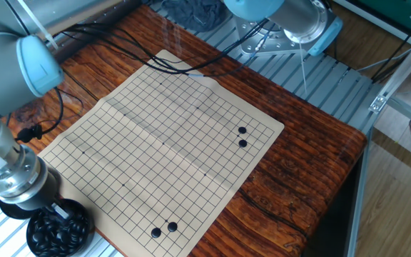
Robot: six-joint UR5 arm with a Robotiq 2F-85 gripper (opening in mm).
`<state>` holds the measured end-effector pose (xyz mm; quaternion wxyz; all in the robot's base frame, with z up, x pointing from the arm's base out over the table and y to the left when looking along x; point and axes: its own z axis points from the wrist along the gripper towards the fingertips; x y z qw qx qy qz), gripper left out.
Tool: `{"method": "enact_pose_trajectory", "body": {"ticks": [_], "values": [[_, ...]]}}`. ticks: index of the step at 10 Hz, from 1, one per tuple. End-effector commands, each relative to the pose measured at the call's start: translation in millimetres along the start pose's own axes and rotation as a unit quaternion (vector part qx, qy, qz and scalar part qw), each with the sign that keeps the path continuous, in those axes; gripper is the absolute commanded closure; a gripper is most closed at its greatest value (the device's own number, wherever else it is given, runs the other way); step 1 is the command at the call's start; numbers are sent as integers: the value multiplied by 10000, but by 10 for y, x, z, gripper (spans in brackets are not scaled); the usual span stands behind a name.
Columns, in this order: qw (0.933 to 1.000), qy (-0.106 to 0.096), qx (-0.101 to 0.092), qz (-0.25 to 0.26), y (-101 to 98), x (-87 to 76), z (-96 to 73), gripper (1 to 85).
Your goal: Play the first move as black on the 3-4 point in the upper right corner of the Go board
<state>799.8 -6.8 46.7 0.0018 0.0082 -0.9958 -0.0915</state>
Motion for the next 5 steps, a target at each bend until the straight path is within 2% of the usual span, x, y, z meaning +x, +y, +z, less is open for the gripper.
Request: {"method": "enact_pose_trajectory", "body": {"ticks": [1,2,5], "values": [[9999,-77,-54,-62,25,-59,-102,747],[9999,-120,55,-86,-34,-96,-90,713],[9999,-99,-7,-132,11,-97,-65,693]]}}
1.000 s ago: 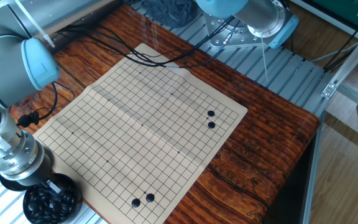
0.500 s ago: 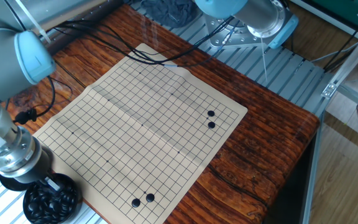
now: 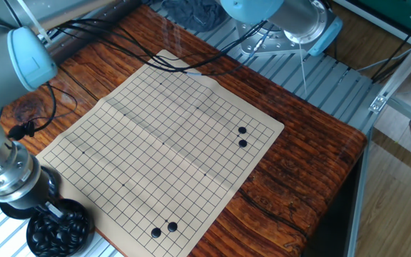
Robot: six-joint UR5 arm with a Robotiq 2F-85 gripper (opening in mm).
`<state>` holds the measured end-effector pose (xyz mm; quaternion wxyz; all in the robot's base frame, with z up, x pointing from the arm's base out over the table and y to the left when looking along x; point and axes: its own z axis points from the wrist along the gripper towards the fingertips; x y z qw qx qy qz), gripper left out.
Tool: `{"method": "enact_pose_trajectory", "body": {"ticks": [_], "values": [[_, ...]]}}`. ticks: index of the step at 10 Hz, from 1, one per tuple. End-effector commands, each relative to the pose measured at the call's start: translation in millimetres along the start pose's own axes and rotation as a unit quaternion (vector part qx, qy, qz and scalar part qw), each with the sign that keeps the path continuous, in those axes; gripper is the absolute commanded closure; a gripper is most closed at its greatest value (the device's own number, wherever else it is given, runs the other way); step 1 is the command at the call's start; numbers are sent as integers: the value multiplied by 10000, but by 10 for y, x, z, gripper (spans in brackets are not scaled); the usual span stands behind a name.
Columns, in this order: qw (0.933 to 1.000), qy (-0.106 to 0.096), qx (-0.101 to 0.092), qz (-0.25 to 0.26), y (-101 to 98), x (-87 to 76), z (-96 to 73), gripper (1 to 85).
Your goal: Play the first move as black on the 3-4 point in the upper right corner of the Go board
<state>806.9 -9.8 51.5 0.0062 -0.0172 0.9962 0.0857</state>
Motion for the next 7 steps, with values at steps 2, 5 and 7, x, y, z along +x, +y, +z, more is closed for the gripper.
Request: {"method": "enact_pose_trajectory", "body": {"ticks": [2,5,7], "values": [[9997,47,-99,-218,40,-4,22,660],[9952,80,40,-976,-41,47,212,583],[9894,163,164,-1431,-107,82,207,557]]}}
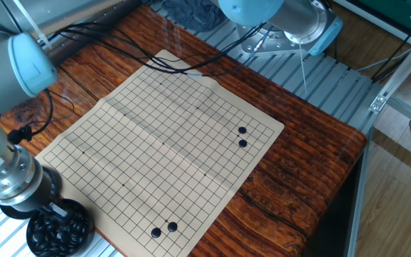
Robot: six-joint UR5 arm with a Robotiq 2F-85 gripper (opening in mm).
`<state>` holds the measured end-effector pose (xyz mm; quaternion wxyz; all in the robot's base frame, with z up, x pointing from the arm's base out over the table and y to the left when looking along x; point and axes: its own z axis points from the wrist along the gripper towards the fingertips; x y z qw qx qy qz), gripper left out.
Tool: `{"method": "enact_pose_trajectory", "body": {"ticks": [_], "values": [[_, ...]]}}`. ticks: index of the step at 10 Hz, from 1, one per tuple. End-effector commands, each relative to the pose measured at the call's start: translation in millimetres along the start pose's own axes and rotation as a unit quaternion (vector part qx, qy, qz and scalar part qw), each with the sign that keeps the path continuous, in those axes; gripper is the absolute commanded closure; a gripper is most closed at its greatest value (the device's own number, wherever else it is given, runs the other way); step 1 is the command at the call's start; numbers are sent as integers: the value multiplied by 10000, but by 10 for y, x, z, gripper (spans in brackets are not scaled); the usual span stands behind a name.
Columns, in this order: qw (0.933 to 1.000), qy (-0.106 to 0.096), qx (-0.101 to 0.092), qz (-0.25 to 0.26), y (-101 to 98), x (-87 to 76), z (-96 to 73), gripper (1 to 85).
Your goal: Play the first move as black on the 3-4 point in the upper right corner of the Go board
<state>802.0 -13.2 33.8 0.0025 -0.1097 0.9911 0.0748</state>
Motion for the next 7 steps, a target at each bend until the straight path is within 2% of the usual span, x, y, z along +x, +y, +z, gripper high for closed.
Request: {"method": "enact_pose_trajectory", "body": {"ticks": [1,4,7], "values": [[9977,68,102,-667,-50,43,45,553],[9974,55,137,-705,-55,38,43,550],[9978,51,19,-668,-21,45,11,553]]}}
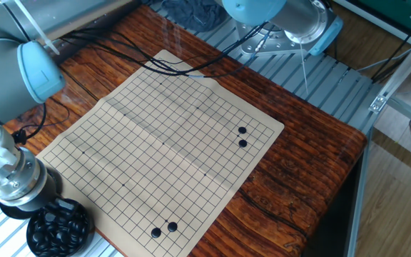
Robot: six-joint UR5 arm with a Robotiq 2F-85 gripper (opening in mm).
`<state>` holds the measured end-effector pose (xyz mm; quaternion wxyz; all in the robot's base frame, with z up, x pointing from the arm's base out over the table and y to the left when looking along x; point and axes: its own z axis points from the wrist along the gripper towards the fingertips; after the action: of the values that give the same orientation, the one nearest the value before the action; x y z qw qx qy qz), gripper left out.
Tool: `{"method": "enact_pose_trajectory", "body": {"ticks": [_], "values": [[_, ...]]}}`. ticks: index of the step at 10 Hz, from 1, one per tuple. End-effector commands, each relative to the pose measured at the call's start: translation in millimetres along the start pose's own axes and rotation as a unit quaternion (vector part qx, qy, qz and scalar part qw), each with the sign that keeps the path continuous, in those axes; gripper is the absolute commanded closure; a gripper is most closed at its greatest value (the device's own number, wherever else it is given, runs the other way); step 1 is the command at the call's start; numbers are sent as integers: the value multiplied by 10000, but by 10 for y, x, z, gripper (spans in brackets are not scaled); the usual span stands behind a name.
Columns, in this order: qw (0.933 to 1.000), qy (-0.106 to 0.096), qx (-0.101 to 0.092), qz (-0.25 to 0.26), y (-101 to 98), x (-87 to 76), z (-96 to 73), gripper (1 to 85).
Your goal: Play the first move as black on the 3-4 point in the upper right corner of the Go board
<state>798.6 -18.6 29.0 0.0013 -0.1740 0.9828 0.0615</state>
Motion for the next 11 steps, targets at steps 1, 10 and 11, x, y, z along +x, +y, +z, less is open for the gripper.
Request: {"method": "enact_pose_trajectory", "body": {"ticks": [1,10,11], "values": [[9997,-19,-229,20,67,4,-63,550],[9997,-166,-121,146,-7,-89,-101,543],[9997,-156,-116,169,-10,-90,-97,553]]}}
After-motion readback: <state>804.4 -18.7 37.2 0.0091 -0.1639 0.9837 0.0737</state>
